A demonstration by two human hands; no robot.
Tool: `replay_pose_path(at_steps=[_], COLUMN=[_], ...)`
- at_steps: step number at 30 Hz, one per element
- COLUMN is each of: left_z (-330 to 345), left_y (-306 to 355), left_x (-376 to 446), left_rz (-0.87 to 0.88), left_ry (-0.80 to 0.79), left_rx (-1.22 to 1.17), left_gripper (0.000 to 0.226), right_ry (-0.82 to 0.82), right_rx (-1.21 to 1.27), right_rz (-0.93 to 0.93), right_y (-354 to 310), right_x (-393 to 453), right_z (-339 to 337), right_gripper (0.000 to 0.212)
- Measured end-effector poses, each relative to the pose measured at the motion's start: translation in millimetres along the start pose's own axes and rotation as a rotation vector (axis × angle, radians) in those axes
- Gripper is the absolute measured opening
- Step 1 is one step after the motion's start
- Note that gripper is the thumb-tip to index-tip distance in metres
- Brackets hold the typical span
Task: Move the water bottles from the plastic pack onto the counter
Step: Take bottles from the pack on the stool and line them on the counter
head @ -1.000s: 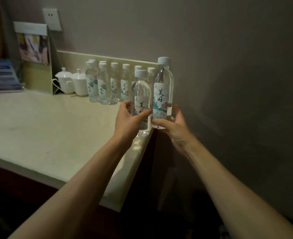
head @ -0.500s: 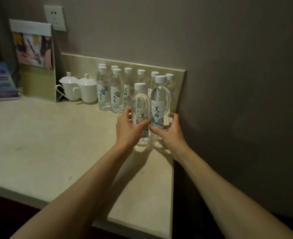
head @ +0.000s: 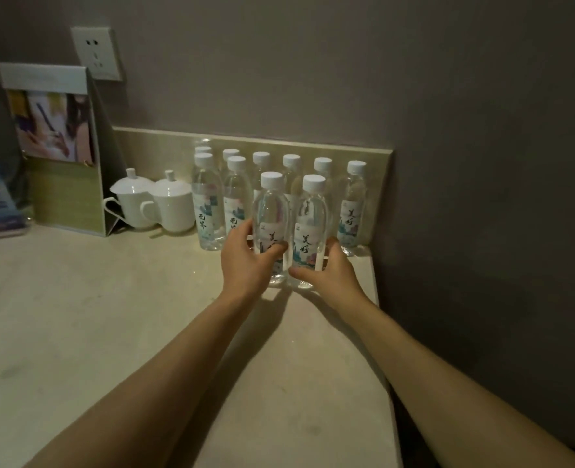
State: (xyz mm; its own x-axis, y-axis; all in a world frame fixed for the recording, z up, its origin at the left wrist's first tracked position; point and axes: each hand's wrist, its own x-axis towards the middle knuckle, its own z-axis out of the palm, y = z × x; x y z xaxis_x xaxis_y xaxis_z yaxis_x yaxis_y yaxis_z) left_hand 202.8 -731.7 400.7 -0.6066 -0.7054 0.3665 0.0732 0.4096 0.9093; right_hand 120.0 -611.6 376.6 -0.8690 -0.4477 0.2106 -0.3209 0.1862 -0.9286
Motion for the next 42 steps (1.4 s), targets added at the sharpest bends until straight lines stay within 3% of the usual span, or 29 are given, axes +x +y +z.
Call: replay_pose_path(at_steps=[10, 18, 28, 33, 42], left_z=[1, -6, -22, -21, -13], left_y=[-24, -29, -46, -47, -43], left_x=[47, 50, 48, 53, 59], left_rz=[0.114, 0.164, 0.170, 0.238, 0.189], left_ry=[-0.077, -0.092, -0.176, -0.300, -0.351], left_rx=[0.082, 0.151, 0.284, 0.356, 0.372], left_gripper=[0.057, 0.055, 0.037, 0.029, 0.033], right_ry=[0.157, 0.314, 0.289, 0.324, 0.342], right_rx=[-0.160, -0.282, -0.327, -0.348, -0.446], right_rz=[0.048, 0.097, 0.100, 0.102, 0.145], right_y=[-5, -12, -18, -18, -22], right_x=[28, 24, 17, 12, 15], right_z=[28, 41, 38, 41, 47], right_gripper=[0.072, 0.062, 0.050, 0.051, 0.050])
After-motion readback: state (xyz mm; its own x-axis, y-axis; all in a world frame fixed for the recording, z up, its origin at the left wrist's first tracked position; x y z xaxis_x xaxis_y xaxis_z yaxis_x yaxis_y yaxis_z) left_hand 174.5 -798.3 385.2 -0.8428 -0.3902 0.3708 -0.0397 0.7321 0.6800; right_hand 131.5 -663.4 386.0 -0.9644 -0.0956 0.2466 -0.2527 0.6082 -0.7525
